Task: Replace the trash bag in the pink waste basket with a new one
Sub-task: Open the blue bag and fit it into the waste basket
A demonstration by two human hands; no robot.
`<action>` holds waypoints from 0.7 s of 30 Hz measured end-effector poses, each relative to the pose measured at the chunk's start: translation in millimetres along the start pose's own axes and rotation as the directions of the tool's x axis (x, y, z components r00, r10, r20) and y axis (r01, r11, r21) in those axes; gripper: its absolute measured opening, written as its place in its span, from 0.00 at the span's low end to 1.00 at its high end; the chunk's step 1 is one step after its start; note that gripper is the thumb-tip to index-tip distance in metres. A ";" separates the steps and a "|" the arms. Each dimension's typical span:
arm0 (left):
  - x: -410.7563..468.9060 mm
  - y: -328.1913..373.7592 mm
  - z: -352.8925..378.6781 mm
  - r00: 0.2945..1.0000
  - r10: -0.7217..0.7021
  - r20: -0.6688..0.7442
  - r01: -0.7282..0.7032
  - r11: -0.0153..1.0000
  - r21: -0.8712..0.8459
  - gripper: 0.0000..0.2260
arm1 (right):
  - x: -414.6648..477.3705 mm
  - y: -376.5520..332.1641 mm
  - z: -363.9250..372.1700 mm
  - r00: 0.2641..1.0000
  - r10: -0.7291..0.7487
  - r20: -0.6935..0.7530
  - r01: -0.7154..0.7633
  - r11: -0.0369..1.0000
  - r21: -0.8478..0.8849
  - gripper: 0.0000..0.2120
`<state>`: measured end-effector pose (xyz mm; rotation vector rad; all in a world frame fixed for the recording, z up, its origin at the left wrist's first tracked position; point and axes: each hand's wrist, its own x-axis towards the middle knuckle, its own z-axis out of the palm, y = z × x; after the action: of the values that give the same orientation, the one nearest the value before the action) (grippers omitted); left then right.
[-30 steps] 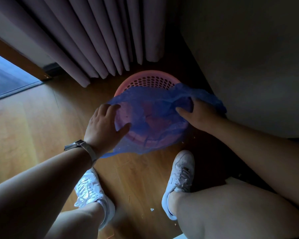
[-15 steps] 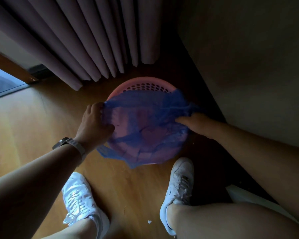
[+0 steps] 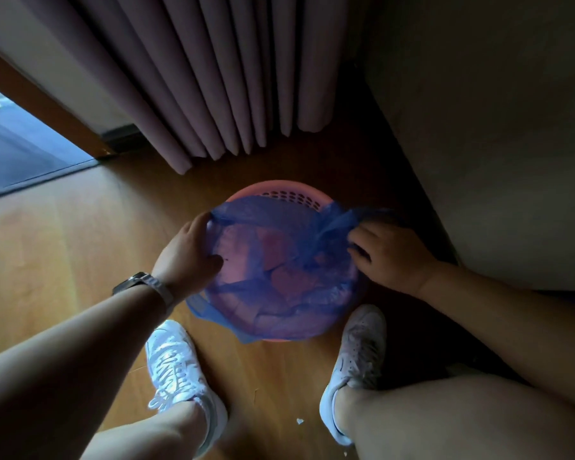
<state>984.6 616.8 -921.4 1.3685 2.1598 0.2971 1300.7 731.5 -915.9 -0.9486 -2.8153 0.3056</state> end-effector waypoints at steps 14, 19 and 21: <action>13.0 5.5 8.7 1.000 0.002 0.000 -0.002 0.999 -0.041 0.41 | 36.4 10.8 30.1 0.918 0.215 0.335 -0.274 0.952 0.140 0.46; 16.2 5.2 12.7 0.996 -0.014 -0.091 0.006 0.996 -0.092 0.20 | 44.9 10.7 35.3 0.857 0.331 0.396 -0.473 0.810 0.347 0.45; 19.2 7.9 11.2 0.990 -0.044 -0.134 0.025 0.990 -0.139 0.15 | 46.6 9.1 33.3 0.838 0.383 0.389 -0.527 0.754 0.392 0.39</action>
<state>990.7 636.2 -933.4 1.2650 2.2260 0.5304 1262.3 762.3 -946.5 -1.5485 -2.4575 1.2451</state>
